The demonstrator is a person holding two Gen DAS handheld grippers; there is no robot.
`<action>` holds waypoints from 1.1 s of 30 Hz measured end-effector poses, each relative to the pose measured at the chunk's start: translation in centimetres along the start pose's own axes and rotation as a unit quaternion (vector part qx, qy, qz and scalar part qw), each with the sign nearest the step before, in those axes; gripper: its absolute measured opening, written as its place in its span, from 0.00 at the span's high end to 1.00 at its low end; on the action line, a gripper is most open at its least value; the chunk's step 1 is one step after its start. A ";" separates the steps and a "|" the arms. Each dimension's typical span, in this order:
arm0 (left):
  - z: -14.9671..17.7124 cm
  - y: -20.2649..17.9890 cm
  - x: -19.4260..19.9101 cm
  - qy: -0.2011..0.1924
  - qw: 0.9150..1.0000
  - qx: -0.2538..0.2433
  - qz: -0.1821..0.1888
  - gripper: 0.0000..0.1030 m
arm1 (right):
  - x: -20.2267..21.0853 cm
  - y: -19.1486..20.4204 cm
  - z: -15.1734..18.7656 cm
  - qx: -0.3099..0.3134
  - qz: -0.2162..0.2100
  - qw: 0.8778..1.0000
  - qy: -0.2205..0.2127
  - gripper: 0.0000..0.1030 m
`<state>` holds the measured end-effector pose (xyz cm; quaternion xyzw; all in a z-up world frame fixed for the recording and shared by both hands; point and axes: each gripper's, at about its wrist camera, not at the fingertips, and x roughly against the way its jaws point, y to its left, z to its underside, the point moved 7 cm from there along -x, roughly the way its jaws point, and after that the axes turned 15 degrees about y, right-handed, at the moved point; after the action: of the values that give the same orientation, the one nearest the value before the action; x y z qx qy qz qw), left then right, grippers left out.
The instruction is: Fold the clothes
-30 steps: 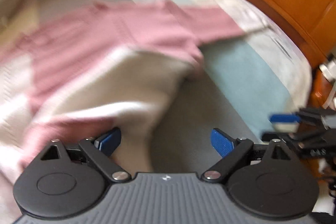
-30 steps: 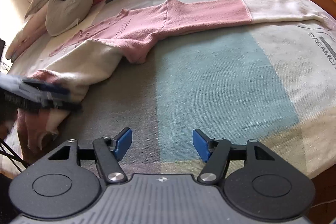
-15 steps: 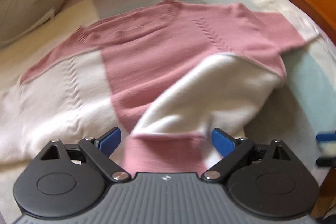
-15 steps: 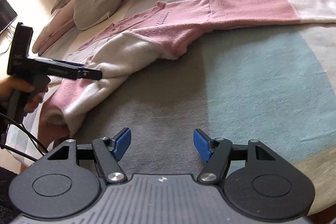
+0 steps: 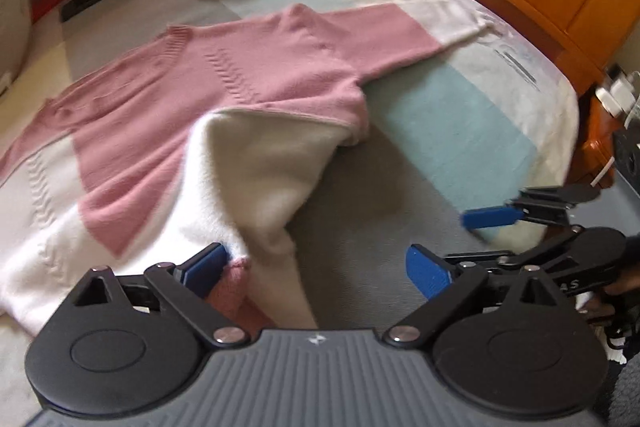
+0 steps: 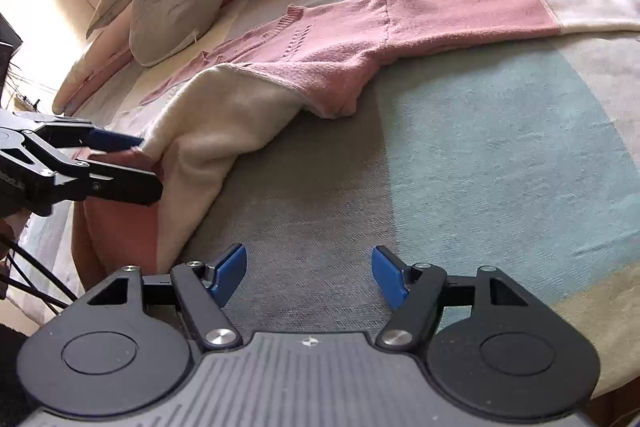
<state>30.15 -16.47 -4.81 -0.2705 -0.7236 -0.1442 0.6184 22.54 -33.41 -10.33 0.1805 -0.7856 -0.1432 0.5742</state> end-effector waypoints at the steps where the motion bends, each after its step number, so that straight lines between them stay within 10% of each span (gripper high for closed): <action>1: 0.0 0.8 0.6 -0.006 1.000 0.011 -0.017 0.07 | 0.0 -0.2 0.1 -0.001 0.000 1.000 0.000 0.27; 4: -0.2 2.6 2.9 -0.032 0.997 0.026 -0.061 0.07 | 0.0 -0.6 0.4 -0.005 -0.001 1.000 0.002 0.27; 8: -1.2 0.4 5.0 -0.059 0.998 -0.010 0.020 0.06 | -0.3 -0.8 0.2 -0.007 -0.007 1.000 0.003 0.25; 12: -1.2 -2.5 0.4 0.022 0.987 -0.005 0.156 0.06 | -0.3 -0.7 0.0 -0.004 -0.011 1.000 0.001 0.23; 15: 0.1 -3.1 -4.5 0.098 0.979 0.027 0.178 0.07 | 0.1 -1.0 0.4 -0.011 -0.009 1.000 -0.002 0.23; 21: 1.7 -0.3 -6.2 0.108 0.983 0.084 0.124 0.10 | 0.4 -1.6 0.8 -0.022 -0.006 1.000 -0.007 0.22; 27: 0.4 3.8 -2.9 0.030 0.997 0.032 -0.068 0.13 | 0.4 -1.7 0.8 -0.026 -0.004 1.000 -0.010 0.19; 33: 0.1 7.7 -2.6 0.034 0.995 0.062 -0.066 0.13 | -0.2 -0.9 0.6 -0.005 0.004 1.000 -0.004 0.17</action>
<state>34.66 -10.72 -8.38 -0.1777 -0.7263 -0.1486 0.6471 22.08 -34.13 -11.07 0.1741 -0.7879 -0.1459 0.5724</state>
